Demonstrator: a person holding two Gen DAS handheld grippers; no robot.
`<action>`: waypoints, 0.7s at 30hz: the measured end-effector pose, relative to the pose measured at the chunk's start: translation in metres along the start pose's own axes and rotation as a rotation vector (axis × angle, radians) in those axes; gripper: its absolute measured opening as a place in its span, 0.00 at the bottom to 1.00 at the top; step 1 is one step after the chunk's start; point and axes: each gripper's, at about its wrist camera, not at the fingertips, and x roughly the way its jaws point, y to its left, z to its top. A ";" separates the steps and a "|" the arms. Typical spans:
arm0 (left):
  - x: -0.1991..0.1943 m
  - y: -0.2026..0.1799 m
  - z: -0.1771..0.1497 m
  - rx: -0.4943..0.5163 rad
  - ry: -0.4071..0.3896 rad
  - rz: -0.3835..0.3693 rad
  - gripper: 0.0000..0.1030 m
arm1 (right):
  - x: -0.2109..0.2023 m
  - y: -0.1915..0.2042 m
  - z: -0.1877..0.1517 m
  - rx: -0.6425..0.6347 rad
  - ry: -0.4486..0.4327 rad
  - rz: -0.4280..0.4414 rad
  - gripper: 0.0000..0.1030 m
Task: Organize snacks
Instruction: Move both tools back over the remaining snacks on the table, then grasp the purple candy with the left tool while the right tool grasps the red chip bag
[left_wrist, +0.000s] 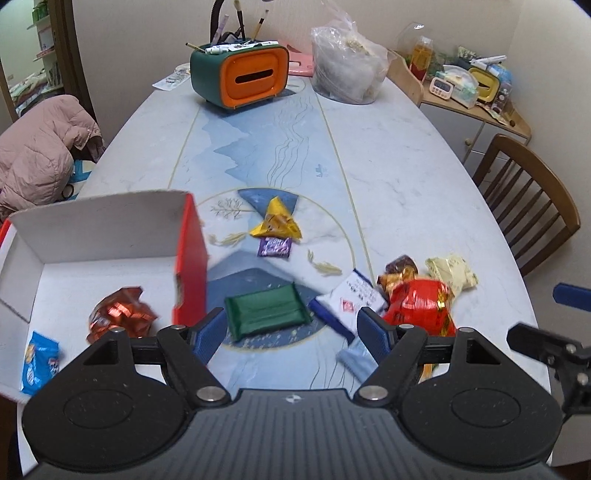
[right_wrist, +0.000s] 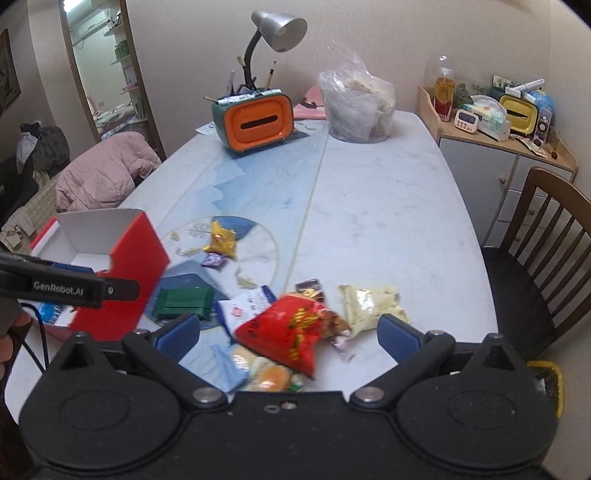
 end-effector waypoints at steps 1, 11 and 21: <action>0.005 -0.003 0.004 -0.003 0.004 0.008 0.75 | 0.004 -0.005 0.001 -0.003 0.007 0.003 1.00; 0.065 -0.008 0.050 -0.116 0.137 0.015 0.75 | 0.047 -0.036 0.021 0.095 0.144 0.053 0.95; 0.124 0.001 0.081 -0.176 0.240 0.038 0.75 | 0.091 -0.035 0.027 0.201 0.256 0.064 0.91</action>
